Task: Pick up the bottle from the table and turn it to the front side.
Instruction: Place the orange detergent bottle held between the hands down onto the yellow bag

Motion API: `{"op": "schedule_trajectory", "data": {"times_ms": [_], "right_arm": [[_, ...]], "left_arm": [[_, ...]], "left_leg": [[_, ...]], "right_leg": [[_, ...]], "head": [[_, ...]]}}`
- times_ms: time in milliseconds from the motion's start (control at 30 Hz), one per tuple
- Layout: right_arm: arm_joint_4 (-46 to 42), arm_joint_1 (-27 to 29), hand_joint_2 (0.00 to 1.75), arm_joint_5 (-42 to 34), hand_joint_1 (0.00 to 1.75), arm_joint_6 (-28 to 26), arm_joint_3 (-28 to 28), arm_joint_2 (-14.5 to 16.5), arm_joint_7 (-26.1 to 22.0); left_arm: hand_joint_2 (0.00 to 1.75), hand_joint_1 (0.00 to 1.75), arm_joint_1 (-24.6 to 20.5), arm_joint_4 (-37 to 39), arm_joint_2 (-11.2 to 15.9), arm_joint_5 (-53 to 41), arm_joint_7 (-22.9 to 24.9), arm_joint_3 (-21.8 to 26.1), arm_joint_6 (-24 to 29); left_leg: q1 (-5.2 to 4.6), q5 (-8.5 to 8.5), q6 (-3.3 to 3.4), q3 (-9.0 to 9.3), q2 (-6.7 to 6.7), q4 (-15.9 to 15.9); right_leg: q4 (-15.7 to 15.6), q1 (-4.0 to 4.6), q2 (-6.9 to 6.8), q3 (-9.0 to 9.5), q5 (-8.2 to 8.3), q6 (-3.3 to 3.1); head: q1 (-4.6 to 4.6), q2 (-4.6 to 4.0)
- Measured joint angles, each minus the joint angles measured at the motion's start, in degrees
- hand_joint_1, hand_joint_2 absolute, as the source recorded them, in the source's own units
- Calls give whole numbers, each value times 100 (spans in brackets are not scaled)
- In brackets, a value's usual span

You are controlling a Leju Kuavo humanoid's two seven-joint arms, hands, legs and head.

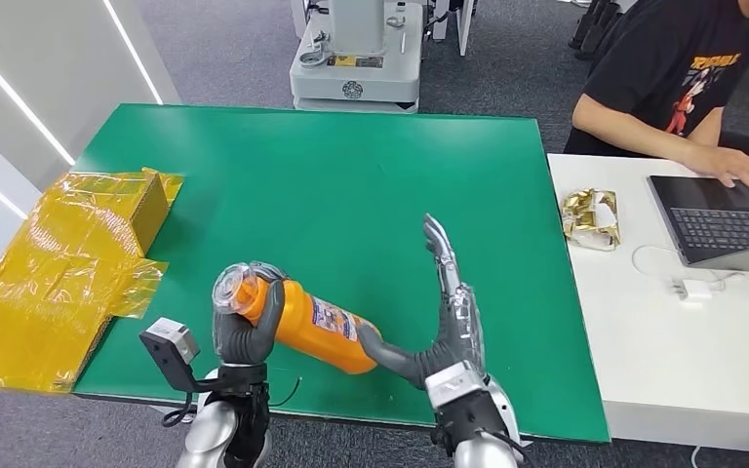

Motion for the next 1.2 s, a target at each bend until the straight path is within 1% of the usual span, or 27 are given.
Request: {"op": "schedule_trajectory", "data": {"times_ms": [100,200,233,300,367,500,633,733,833,900,1000,1133,1200], "right_arm": [[-254,177,175,-413,0,-551,32,5,-387],[-460,283,175,-854,0,-1240,50,31,-679],[-506,303,175,-1012,0,-1402,59,38,-750],[-539,331,175,-1250,0,-1545,92,41,-850],[-542,347,175,-1427,0,-1604,132,39,-937],[-538,336,175,-1670,0,-1618,191,26,-1062],[-534,300,175,-1805,0,-1573,261,3,-1102],[-529,280,175,-1871,0,-1518,314,-14,-1142],[-517,265,175,-1914,0,-1501,349,-28,-1170],[-506,253,175,-1941,0,-1481,374,-35,-1192],[-493,238,175,-1968,0,-1422,411,-46,-1214],[-469,206,175,-2014,0,-1332,467,-58,-1219],[-446,185,175,-2032,0,-1308,500,-70,-1230]], "left_arm": [[175,175,-190,-176,130,-593,73,3,276],[175,175,-462,-314,355,-1394,340,4,499],[175,175,-561,-337,453,-1682,462,4,590],[175,175,-758,-344,668,-2160,682,4,794],[175,175,-996,-309,943,-2596,821,4,1017],[175,175,-1550,-158,1691,-3341,907,6,1459],[175,175,-1768,-65,2329,-4216,1151,-6,1789],[175,175,-1815,-37,2760,-4614,1463,8,1887],[175,175,-1775,-37,3043,-4800,1614,37,1899],[175,175,-1732,-38,3226,-5169,1764,45,1947],[175,175,-1620,-55,3539,-6272,2088,94,2143],[175,175,-1300,-173,4005,-8242,2523,265,2396],[175,175,-1113,-221,4142,-8749,2591,326,2445]], "left_leg": [[0,0,0,0,0,0],[1,1,-1,1,1,-1],[1,2,-2,2,2,-1],[2,5,-6,4,4,-2],[4,8,-10,4,4,-2],[8,12,-17,8,11,-4],[8,11,-18,9,17,-5],[8,10,-20,9,22,-6],[8,10,-20,5,18,-6],[8,10,-20,4,20,-6],[8,10,-20,4,22,-6],[8,9,-20,5,22,-6],[8,9,-20,4,20,-6]], "right_leg": [[1,0,0,0,0,0],[2,0,1,1,0,-1],[3,0,1,1,1,-1],[4,0,4,0,2,-4],[5,1,5,-1,3,-5],[10,2,13,-1,6,-9],[12,2,21,-3,6,-10],[12,3,27,-6,5,-9],[11,3,22,-6,4,-9],[11,2,24,-6,4,-9],[11,2,27,-6,4,-9],[10,2,27,-8,3,-9],[9,2,24,-9,1,-11]], "head": [[-1,0],[0,0],[0,0],[-1,0],[-1,0],[-2,0],[-1,0],[-2,0],[0,0],[-1,0],[-1,0],[-1,0],[-1,0]]}}
